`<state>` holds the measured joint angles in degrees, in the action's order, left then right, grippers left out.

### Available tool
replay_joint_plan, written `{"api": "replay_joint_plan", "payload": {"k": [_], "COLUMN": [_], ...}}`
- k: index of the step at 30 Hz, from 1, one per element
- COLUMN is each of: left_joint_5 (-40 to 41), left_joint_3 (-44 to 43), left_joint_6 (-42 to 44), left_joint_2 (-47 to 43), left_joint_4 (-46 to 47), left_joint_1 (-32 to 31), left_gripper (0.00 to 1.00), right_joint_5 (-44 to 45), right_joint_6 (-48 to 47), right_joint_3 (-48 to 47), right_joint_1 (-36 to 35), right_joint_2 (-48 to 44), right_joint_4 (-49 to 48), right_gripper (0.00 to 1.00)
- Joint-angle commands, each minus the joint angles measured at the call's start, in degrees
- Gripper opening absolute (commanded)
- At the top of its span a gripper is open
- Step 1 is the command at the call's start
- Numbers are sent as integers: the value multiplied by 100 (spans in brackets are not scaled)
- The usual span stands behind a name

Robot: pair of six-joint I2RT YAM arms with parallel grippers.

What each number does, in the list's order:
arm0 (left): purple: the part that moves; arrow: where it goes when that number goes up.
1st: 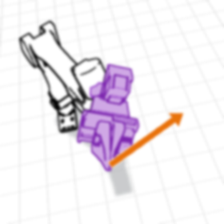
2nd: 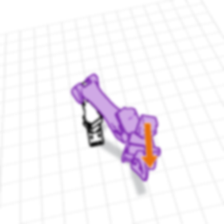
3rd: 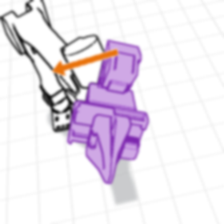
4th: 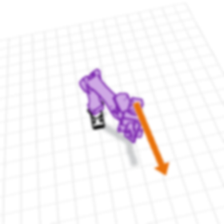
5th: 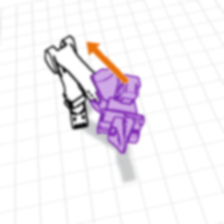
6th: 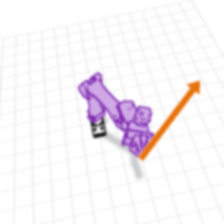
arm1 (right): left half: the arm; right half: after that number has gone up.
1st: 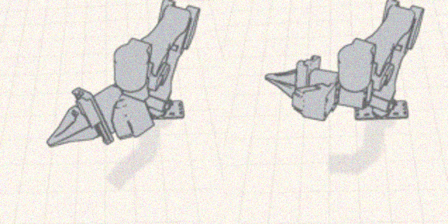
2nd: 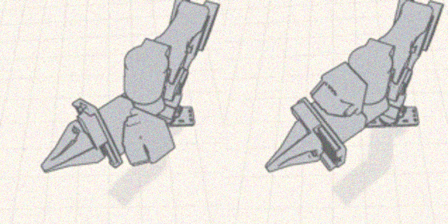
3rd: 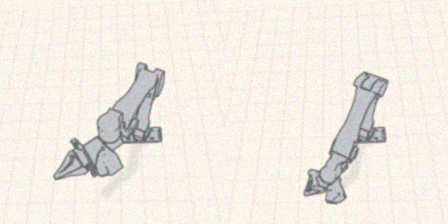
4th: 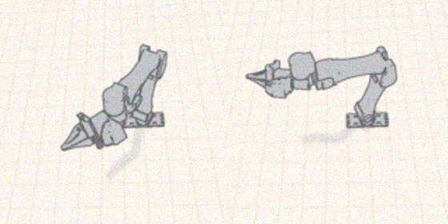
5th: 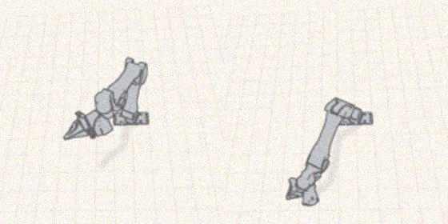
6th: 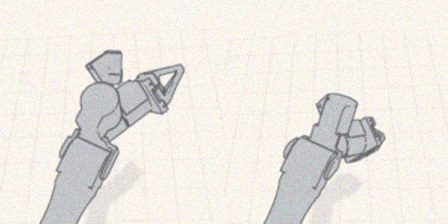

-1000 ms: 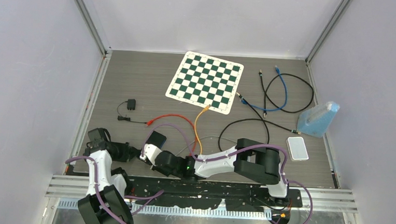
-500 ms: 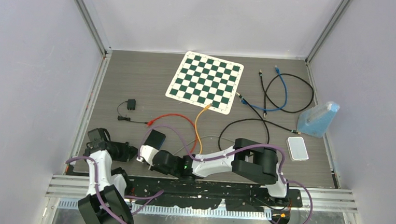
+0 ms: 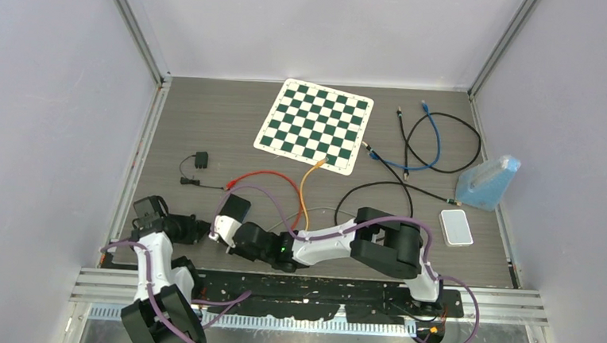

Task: Insert the plug into the switch port
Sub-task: Insert the connector into the switch port.

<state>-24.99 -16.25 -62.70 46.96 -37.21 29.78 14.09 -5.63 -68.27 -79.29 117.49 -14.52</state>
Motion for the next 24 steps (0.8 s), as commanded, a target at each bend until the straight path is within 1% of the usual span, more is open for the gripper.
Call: {"api": "replay_joint_plan", "payload": {"k": [1,9,13,15,17,20,21,22,24], "left_joint_5": [-1013,-1233,-1183,-1155,-972,-607,-513,-389,-166], "left_joint_3": [316,368,319,296,168,-129,-219,-314,-456], "left_joint_6": [-24,47,90,95,157,207,210,220,260], "left_joint_2": [42,310,221,149,96,-144,-269,-382,-594], "left_joint_4": [-796,-700,-816,-874,-954,-1106,-1086,-1091,-1140], "left_joint_1": [-121,-179,-201,-201,-196,-192,-192,-192,-192], "left_gripper": [0,0,0,0,0,0,2,8,28], "right_joint_5": [-159,-469,-751,-710,-475,-190,-153,-148,-185], "right_joint_6": [-184,-411,-571,-589,-531,-362,-264,-215,-139], "right_joint_3": [-214,-108,-24,4,22,321,410,567,807], "right_joint_1": [165,185,194,194,204,245,297,325,420], "right_joint_2": [1,83,94,99,63,-147,-204,-320,-492], "right_joint_4": [-1934,-2633,-2861,-2913,-2843,-2903,-2954,-2970,-3060], "right_gripper": [5,5,5,5,5,5,5,5,5]}}
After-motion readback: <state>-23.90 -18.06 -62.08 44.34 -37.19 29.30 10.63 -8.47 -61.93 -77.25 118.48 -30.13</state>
